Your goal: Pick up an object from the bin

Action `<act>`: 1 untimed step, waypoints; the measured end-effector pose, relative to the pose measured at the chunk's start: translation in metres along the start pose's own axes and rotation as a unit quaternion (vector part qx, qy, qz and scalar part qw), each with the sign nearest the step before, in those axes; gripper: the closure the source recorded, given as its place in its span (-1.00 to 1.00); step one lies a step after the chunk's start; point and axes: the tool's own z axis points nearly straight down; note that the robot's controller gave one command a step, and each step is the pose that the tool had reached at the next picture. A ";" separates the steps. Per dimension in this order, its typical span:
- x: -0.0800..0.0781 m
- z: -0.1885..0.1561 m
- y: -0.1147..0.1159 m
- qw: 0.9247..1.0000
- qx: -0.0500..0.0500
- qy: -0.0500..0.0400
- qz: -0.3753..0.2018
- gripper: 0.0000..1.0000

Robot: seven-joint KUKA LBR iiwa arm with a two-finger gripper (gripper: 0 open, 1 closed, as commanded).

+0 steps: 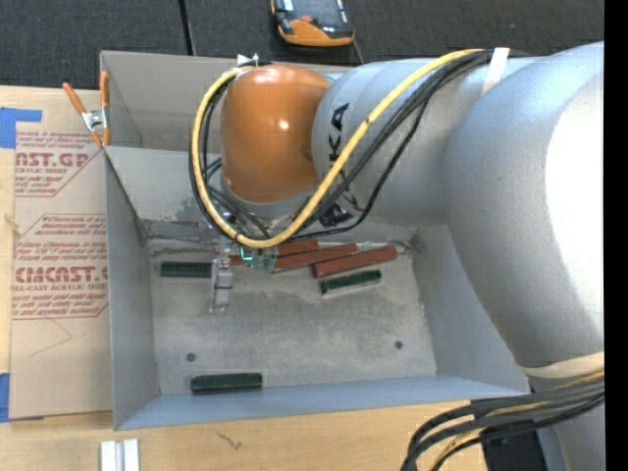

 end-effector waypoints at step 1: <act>-0.002 -0.005 -0.001 1.000 -0.001 -0.004 0.001 -1.00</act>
Offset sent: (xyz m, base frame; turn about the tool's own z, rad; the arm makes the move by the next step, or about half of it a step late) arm 0.0099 -0.0081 -0.0964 0.0419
